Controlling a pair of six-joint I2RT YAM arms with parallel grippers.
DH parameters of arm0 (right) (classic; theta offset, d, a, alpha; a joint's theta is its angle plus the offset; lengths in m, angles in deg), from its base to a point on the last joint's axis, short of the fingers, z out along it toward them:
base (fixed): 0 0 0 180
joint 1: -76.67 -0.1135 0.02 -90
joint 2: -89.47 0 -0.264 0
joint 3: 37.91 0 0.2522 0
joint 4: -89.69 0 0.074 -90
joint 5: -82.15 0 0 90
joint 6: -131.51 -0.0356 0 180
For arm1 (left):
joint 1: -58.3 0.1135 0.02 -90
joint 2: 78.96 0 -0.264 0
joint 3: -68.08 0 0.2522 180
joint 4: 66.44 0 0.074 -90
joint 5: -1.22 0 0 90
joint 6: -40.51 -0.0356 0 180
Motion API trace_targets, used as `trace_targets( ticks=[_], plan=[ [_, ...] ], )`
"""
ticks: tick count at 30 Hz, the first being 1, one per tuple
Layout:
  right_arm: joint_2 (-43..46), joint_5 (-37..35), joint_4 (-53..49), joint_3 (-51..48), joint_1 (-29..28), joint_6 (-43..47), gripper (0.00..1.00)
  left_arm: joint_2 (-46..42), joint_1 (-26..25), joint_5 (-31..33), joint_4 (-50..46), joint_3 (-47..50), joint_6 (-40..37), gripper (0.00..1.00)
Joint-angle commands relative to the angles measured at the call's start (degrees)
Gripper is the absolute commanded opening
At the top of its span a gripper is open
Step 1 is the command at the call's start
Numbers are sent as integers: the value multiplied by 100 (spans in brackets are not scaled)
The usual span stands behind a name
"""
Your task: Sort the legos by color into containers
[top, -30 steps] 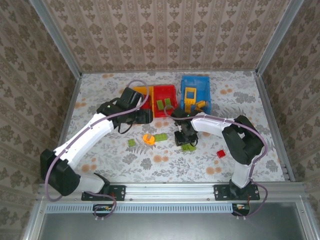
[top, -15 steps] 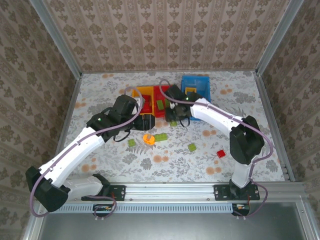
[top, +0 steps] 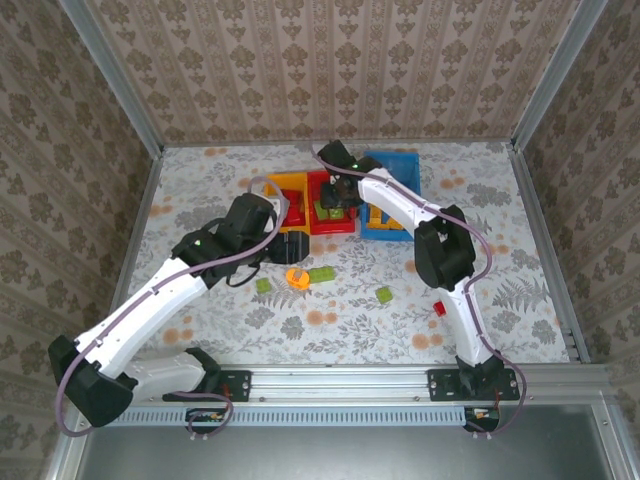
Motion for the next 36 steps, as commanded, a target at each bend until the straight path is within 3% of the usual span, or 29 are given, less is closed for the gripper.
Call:
trace_targets(
  ticks=[1, 10, 14, 17, 19, 22, 28, 36],
  plan=[
    [-61, -59, -385, 265, -35, 109, 52, -93, -58, 12, -141, 183, 4, 69],
    [803, -57, -135, -332, -123, 67, 55, 182, -183, -172, -51, 340, -401, 71],
    [2000, 0, 687, -1777, -152, 97, 56, 852, -280, -367, -170, 95, -1087, 74],
    [2984, 262, 1387, -3150, -149, 135, 58, 1355, -317, 8, -496, -61, -1378, 74],
    [3618, 573, 1810, -3986, -167, 200, 62, 1494, -262, 493, -796, -106, -1159, 75],
    [4375, 1249, 2212, -4952, -205, 286, 67, 1297, -14, 1038, -1136, 90, -198, 78],
    [4880, 2159, 2492, -5785, -673, 581, 71, 680, 820, 669, -1111, 993, 1415, 80],
    [4655, 2532, 2793, -5699, -1215, 537, 71, 1423, 1610, -149, -670, 1216, 1773, 81]
  ],
)
